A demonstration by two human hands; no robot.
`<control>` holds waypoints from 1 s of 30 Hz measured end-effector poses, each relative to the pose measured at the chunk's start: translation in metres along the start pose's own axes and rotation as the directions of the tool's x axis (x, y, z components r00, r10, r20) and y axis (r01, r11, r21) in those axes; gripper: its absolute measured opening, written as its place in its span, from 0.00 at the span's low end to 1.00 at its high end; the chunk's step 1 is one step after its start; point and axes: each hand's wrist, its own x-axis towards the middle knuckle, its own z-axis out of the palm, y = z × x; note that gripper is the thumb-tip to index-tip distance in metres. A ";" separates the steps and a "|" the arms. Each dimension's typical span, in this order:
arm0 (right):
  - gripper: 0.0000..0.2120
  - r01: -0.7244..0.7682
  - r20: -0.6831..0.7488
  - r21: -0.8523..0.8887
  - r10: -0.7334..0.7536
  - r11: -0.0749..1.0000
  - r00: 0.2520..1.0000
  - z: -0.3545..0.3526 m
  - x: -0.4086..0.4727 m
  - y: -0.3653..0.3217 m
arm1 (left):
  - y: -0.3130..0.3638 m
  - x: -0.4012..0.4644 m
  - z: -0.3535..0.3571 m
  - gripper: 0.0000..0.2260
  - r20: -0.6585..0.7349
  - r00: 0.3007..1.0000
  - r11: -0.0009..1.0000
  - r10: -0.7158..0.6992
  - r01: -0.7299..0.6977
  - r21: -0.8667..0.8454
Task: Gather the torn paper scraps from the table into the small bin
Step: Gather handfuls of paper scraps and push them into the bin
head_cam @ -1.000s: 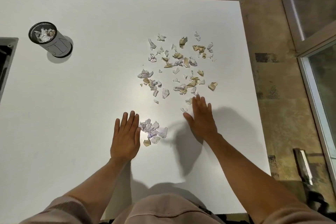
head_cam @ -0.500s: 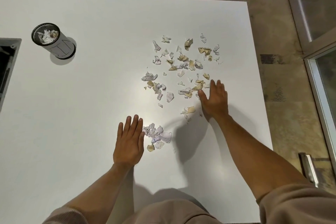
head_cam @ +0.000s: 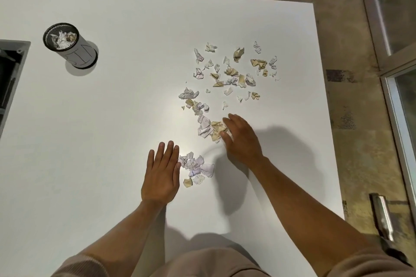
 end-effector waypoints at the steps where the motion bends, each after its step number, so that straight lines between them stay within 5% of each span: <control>1: 0.21 -0.036 -0.022 0.018 0.037 0.999 0.999 -0.002 0.005 -0.002 | 0.000 0.000 0.000 0.24 0.000 1.000 1.000 0.001 -0.001 -0.002; 3: 0.19 0.009 -0.058 -0.033 -0.011 0.999 0.998 -0.006 0.011 -0.008 | 0.000 0.001 0.001 0.24 -0.001 1.000 1.000 0.004 -0.004 -0.001; 6: 0.15 0.263 -0.036 -0.167 -0.273 0.950 0.961 0.003 0.006 -0.016 | -0.002 0.001 0.001 0.24 -0.001 1.000 1.000 0.005 -0.005 -0.001; 9: 0.20 0.215 0.058 -0.125 -0.210 0.968 0.976 0.014 -0.017 -0.028 | -0.002 0.000 0.002 0.24 0.006 1.000 1.000 0.009 -0.009 0.007; 15: 0.17 0.253 0.026 -0.067 -0.252 0.965 0.967 0.014 -0.054 -0.038 | -0.001 0.001 0.000 0.23 0.010 1.000 1.000 0.008 -0.008 -0.001; 22: 0.22 -0.266 -0.096 -0.258 0.250 0.929 0.964 -0.019 -0.055 -0.006 | 0.003 0.001 -0.008 0.23 0.002 1.000 0.991 -0.007 0.007 -0.132; 24: 0.19 -0.232 -0.094 -0.283 0.214 0.931 0.972 -0.019 -0.058 -0.008 | 0.007 0.005 -0.013 0.22 0.006 0.999 0.976 -0.032 0.033 -0.214; 27: 0.10 0.020 -0.110 -0.390 -0.069 0.921 0.992 -0.008 -0.063 -0.017 | 0.018 0.016 -0.022 0.22 0.073 0.997 0.941 -0.002 0.027 -0.338; 30: 0.16 -0.023 -0.058 -0.234 0.009 0.972 0.998 0.000 -0.064 -0.036 | 0.029 0.031 -0.029 0.26 0.200 0.970 0.938 0.141 -0.066 -0.339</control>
